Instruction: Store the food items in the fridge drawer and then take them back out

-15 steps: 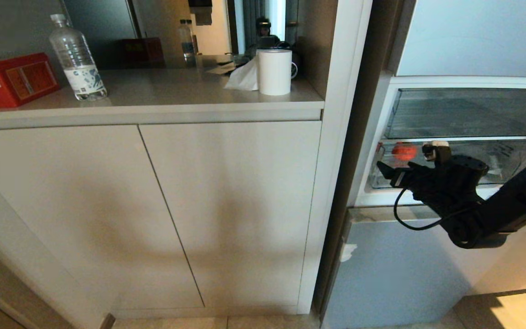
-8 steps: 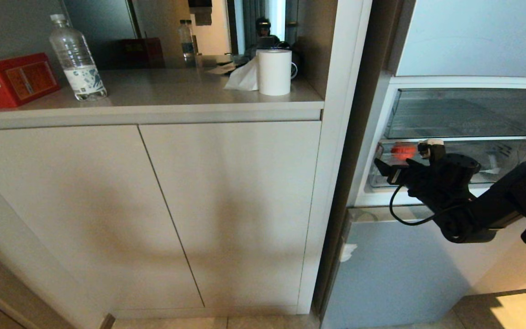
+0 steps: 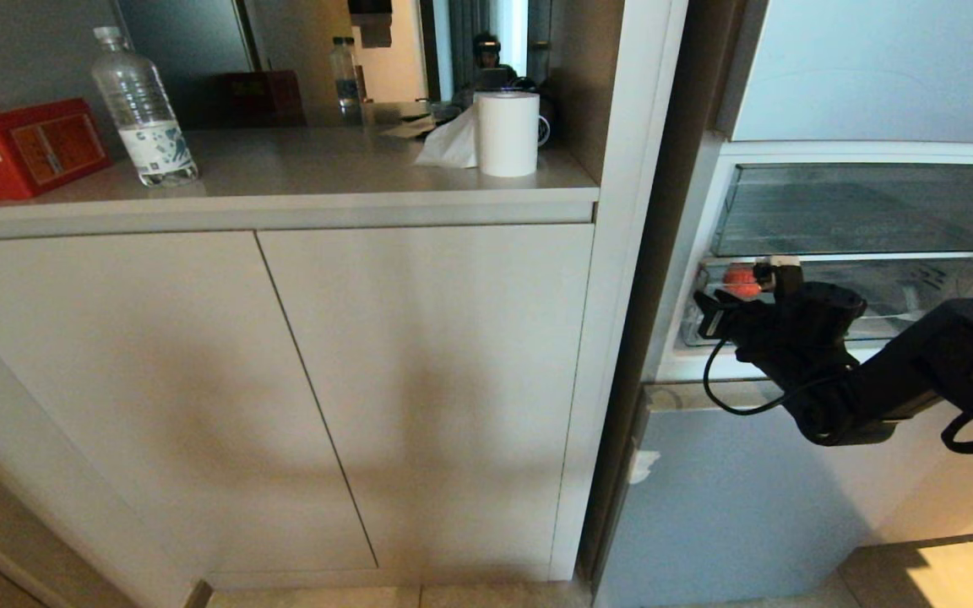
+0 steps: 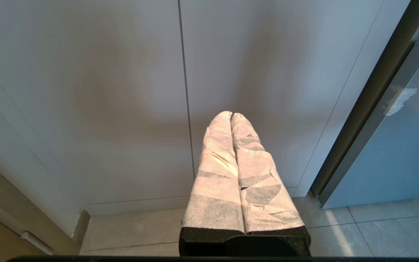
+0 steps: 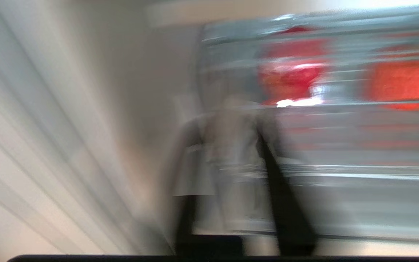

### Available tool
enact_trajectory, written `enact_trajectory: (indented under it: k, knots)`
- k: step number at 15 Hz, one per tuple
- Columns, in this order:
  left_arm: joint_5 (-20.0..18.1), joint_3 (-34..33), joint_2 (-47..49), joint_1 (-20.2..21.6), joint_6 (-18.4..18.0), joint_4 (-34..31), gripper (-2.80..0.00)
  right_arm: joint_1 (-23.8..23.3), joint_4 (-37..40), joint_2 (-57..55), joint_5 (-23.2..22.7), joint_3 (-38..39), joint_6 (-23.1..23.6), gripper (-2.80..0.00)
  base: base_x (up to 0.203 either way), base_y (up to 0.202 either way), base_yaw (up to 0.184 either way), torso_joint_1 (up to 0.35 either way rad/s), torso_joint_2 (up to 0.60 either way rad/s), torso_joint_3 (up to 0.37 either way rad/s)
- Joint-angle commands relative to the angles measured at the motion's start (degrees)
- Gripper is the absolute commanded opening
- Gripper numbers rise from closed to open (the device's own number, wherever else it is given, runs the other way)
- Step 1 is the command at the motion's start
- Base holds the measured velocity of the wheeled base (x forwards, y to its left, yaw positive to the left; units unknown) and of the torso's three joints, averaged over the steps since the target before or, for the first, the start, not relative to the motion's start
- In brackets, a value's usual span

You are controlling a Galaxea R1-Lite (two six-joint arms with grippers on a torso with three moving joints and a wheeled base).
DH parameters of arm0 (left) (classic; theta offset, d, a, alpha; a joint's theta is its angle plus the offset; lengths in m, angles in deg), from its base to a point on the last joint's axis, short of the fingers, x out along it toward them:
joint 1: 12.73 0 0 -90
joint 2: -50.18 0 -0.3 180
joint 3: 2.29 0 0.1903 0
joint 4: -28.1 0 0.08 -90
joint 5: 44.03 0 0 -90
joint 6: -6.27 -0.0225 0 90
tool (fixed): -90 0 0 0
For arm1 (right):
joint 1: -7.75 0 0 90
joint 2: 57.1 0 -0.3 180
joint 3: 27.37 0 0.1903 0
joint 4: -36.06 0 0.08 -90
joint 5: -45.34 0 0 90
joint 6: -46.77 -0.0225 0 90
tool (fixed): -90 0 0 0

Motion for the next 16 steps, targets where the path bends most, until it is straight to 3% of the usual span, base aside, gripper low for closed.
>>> enact_trajectory:
  k: [1,7,16]
  knots:
    - [0.0,0.0,-0.1,0.0,0.0,0.0,-2.8,0.6,-0.4,0.1,0.1,0.0,0.0,-2.8,0.0,0.0,0.0,0.0,0.0,0.0]
    - [0.0,0.0,-0.1,0.0,0.0,0.0,-2.8,0.5,-0.6,1.7,0.9,2.9,0.0,-2.8,0.0,0.0,0.0,0.0,0.0,0.0]
    - [0.0,0.0,-0.1,0.0,0.0,0.0,-2.8,0.6,-2.8,17.1,0.3,28.2,-0.8,-2.8,0.0,0.0,0.0,0.0,0.0,0.0]
